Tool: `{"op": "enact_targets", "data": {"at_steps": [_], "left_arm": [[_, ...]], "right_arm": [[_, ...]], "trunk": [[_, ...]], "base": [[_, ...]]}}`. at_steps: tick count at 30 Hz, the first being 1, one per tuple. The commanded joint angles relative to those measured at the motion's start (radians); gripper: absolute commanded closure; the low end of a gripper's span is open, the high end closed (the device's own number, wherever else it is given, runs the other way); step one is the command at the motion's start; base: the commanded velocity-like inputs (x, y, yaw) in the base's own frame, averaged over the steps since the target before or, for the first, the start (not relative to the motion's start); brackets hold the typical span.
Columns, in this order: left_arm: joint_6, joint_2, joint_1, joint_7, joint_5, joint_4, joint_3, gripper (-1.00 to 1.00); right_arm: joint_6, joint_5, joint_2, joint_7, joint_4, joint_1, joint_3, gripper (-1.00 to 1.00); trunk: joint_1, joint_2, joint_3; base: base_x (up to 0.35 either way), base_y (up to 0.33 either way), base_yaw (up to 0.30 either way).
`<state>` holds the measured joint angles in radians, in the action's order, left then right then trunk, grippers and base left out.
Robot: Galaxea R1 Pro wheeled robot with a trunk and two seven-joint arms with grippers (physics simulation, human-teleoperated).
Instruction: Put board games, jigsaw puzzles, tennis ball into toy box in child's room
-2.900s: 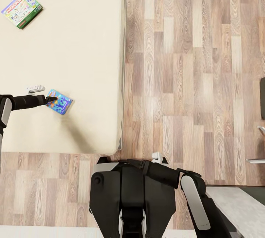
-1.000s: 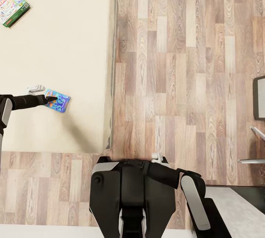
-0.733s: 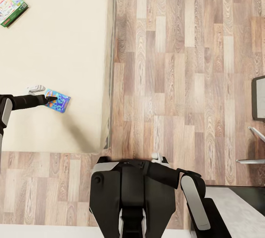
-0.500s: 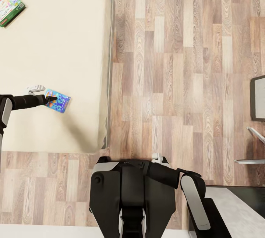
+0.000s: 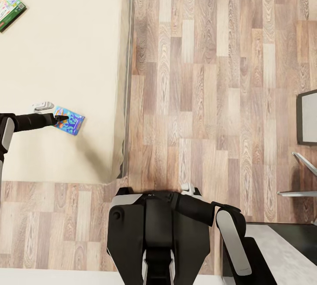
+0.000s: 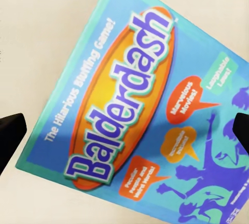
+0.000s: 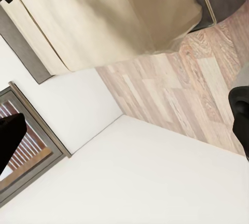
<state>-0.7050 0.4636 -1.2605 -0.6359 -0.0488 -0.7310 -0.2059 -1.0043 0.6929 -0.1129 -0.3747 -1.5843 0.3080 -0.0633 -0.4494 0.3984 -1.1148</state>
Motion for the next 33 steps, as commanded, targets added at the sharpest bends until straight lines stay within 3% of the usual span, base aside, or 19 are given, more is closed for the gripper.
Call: {"op": "enact_targets", "data": {"at_steps": [1,26,33], "left_arm": [[-0.006,0.0,0.0,-0.007,-0.005,-0.001,-0.004,-1.0],[-0.007,0.0,0.0,-0.011,-0.002,-0.002,-0.005,-1.0],[-0.009,0.0,0.0,-0.071,-0.001,-0.002,-0.009,-1.0]], "right_arm": [[-0.003,-0.009,-0.001,-0.008,0.0,0.0,0.001,-1.0],[-0.003,-0.009,-0.001,-0.009,0.0,0.0,0.001,-1.0],[-0.003,-0.009,-0.001,-0.009,0.0,0.0,0.001,-1.0]], "trunk": [[-0.001,0.002,-0.001],[-0.001,0.002,-0.001],[-0.001,0.002,-0.001]], "base": [[0.0,-0.002,0.0],[0.0,0.0,0.0],[0.0,0.0,0.0]]}}
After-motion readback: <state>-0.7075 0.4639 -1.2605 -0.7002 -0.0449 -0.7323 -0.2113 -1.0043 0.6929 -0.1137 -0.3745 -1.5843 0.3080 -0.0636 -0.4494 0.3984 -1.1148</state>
